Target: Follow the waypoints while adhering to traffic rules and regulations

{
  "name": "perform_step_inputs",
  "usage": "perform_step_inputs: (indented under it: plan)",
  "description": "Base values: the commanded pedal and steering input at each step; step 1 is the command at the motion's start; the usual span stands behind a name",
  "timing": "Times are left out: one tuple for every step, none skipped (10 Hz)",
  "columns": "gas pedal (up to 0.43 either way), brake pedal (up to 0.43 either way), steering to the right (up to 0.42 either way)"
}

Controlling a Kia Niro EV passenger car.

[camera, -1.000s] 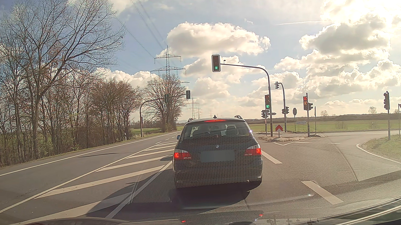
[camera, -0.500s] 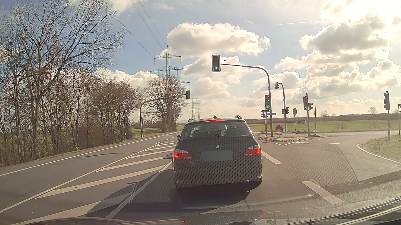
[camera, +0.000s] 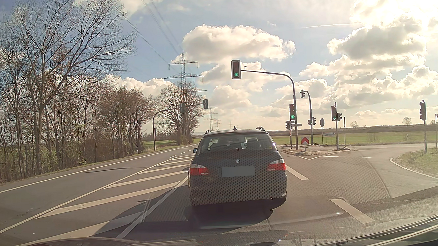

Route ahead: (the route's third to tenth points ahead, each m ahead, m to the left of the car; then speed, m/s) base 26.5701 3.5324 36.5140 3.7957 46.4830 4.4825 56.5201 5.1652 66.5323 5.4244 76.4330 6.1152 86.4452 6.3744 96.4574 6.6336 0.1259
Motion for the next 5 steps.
perform_step_inputs:
  plan:
    - [0.000,0.000,-0.004]
    - [0.000,0.000,-0.005]
    - [0.000,0.000,-0.004]
    - [0.039,0.000,-0.005]
    - [0.098,0.000,-0.004]
